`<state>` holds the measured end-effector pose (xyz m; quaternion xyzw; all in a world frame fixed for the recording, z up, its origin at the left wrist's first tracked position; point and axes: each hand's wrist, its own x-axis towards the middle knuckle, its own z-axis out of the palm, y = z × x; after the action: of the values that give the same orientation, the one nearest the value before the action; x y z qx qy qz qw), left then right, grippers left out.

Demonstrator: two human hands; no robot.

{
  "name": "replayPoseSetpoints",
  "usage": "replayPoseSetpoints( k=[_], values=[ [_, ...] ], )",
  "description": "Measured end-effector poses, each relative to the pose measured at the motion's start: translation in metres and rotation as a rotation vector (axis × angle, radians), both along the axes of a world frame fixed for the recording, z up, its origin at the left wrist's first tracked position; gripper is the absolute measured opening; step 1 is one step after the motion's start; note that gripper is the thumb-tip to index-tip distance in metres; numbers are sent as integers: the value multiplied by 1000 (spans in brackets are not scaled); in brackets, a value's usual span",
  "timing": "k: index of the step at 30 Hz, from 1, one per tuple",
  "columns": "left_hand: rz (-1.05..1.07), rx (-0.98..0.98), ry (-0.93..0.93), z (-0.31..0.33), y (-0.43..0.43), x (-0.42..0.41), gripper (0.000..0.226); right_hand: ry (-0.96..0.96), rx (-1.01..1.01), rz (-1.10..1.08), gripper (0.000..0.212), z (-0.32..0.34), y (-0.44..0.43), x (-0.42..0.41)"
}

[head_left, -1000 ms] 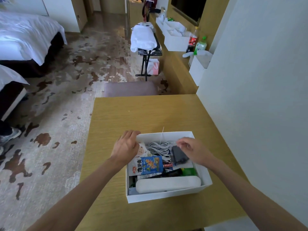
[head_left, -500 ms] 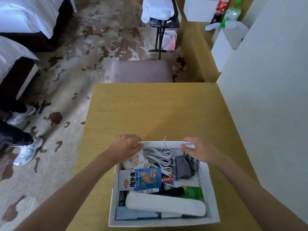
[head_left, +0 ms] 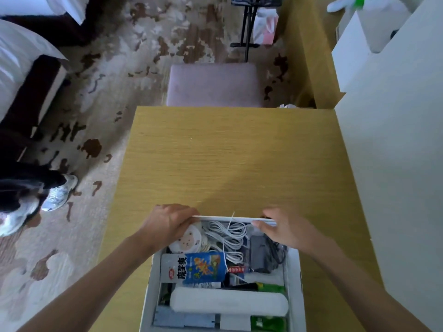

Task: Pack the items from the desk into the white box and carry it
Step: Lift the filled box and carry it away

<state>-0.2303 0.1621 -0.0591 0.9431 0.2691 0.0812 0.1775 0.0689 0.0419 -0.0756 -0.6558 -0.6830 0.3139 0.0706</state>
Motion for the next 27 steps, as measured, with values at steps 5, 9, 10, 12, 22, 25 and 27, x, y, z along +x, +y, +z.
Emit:
replayPoseSetpoints(
  k=[5, 9, 10, 12, 22, 25, 27],
  values=[
    [-16, -15, -11, 6, -2, -2, 28, -16, 98, 23, 45, 0, -3, -4],
    [57, -32, 12, 7, -14, -23, 29, -23, 127, 54, 44, 1, 3, -20],
    [90, -31, 18, 6, -17, -30, 31, -12, 116, 64, 43, 1, 5, -25],
    [144, -40, 33, 2, -17, -46, 32, 12, 82, 65, 43, 3, 12, -37],
    [437, -39, 176, -8, 16, -143, 13, 8, 85, 53, 43, 21, 72, -142],
    [513, -1, 156, -9, 33, -172, 11, 22, 90, 43, 43, 20, 98, -175],
    [565, 6, 136, -7, 47, -187, 10, 23, 102, 47, 44, 23, 114, -194]
  ],
)
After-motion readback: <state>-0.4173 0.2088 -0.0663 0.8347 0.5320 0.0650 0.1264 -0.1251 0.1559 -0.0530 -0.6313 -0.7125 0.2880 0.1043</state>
